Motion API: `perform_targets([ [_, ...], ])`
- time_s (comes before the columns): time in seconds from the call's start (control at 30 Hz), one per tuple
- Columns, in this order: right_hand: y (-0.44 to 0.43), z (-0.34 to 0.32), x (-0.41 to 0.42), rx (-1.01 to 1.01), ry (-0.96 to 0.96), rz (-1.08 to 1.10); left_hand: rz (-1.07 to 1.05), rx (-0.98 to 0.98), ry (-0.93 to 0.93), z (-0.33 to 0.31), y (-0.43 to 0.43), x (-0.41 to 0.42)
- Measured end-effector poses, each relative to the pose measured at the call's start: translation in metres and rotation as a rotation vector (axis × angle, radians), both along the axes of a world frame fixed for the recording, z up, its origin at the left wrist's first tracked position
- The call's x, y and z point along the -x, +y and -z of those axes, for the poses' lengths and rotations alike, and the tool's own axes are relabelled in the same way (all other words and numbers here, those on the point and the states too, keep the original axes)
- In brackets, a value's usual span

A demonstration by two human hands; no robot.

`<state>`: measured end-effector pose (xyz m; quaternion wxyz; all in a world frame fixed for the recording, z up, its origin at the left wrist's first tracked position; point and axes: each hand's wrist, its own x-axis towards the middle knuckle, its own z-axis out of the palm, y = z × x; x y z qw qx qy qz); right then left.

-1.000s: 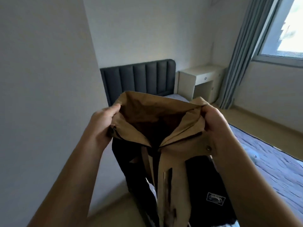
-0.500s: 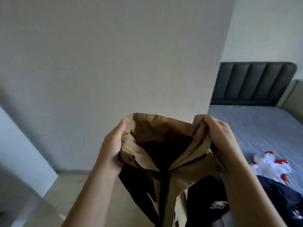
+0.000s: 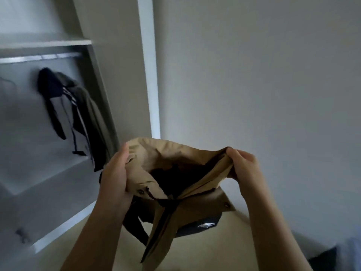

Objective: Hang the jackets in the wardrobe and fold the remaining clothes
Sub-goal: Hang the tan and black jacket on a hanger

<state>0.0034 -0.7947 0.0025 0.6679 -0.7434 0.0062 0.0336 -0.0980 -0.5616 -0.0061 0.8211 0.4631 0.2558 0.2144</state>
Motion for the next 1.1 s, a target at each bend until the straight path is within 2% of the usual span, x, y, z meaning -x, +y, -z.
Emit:
perform_targets([
  [0.17,0.105,0.021,-0.03,0.038,0.003,-0.186,-0.156,-0.109,-0.001,0.004,0.085,0.001],
  [0.4,0.257,0.045,-0.104,0.125,0.161,-0.477,-0.454,-0.035,0.101,0.008,0.198,-0.02],
  [0.53,0.352,0.045,-0.133,0.169,0.152,-0.677,-0.68,0.013,0.115,0.005,0.262,-0.018],
  [0.7,0.453,0.05,-0.148,0.192,0.139,-0.813,-0.769,-0.091,0.133,0.01,0.323,-0.008],
  [0.87,0.549,0.062,-0.165,0.219,0.138,-0.908,-0.849,-0.043,0.153,0.022,0.396,-0.016],
  [1.0,0.637,0.065,-0.181,0.209,0.037,-0.915,-0.884,0.016,0.137,0.028,0.466,-0.029],
  [1.1,0.712,0.058,-0.192,0.181,0.057,-0.925,-0.901,0.002,0.15,0.025,0.517,-0.034],
])
